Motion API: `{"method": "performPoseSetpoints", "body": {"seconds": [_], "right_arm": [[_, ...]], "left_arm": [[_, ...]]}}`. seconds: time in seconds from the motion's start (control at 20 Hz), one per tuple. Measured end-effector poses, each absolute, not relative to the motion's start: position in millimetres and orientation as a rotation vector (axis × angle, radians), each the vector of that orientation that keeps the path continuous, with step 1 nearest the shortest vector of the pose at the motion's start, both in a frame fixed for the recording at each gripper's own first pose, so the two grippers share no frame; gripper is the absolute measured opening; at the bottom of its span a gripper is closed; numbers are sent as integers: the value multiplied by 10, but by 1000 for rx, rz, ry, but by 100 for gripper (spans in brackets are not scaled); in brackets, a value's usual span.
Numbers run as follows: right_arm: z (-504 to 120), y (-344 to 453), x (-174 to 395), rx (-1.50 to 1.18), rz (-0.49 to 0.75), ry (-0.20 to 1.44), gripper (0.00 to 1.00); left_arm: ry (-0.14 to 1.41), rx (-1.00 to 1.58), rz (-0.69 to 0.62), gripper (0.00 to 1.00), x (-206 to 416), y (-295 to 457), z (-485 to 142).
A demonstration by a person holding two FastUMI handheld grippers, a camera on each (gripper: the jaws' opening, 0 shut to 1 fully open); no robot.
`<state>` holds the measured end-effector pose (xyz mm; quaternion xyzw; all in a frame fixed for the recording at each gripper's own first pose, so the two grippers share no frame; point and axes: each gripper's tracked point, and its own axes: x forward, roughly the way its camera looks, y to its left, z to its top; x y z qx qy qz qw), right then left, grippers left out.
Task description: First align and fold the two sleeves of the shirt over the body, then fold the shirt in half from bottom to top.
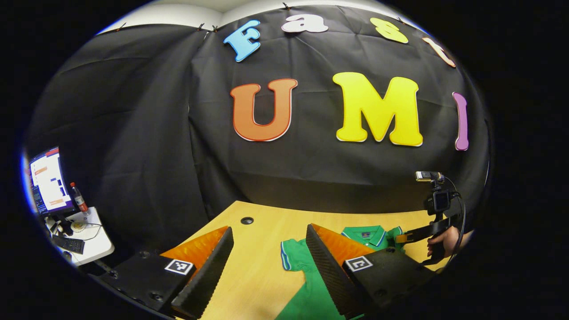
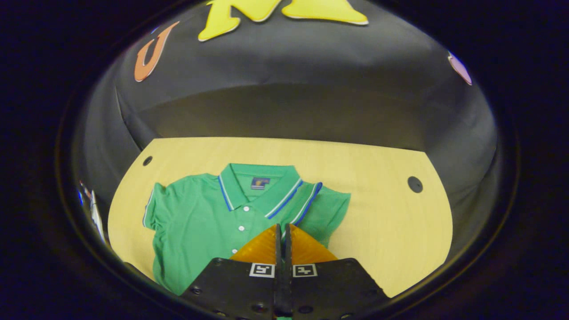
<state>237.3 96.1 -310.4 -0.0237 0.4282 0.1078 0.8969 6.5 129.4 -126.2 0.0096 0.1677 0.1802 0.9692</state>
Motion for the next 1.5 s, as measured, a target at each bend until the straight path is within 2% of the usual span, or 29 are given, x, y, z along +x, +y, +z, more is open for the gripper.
{"method": "performPoseSetpoints", "body": {"seconds": [0.1,0.25,0.3,0.35,0.4,0.55,0.6,0.65,0.7,0.75,0.8,1.05,1.25,1.5], "right_arm": [[-3146,1164,2390,-45,230,895,0],[-3115,1478,2360,26,284,902,12],[-3089,1516,2335,24,298,902,21],[-3086,1529,2319,15,307,895,35],[-3027,1545,2298,14,314,891,39],[-2832,1474,2151,22,302,867,91],[-2749,1442,2078,31,300,863,94],[-2664,1364,2009,26,296,856,87],[-2563,1285,1945,17,294,840,90],[-2450,1196,1899,4,289,818,87],[-2335,1092,1837,-7,281,797,92],[-1963,580,1517,-36,225,737,94],[-1855,264,1288,-25,176,734,94],[-1876,-59,1136,-30,115,744,94]], "left_arm": [[354,15,383,100,14,1433,-1294],[373,5,387,100,-32,1544,-1339],[374,6,389,100,-26,1571,-1344],[373,7,386,100,12,1608,-1344],[372,6,379,100,46,1627,-1375],[394,-45,291,100,261,1602,-1607],[429,-80,247,100,339,1559,-1761],[470,-115,216,100,405,1545,-1922],[507,-148,194,100,476,1552,-2079],[547,-176,178,100,550,1552,-2231],[579,-200,163,100,643,1570,-2381],[787,-269,86,100,892,1638,-3035],[969,-383,64,100,1090,1549,-3564],[1072,-452,68,100,1259,1545,-3932]]}}
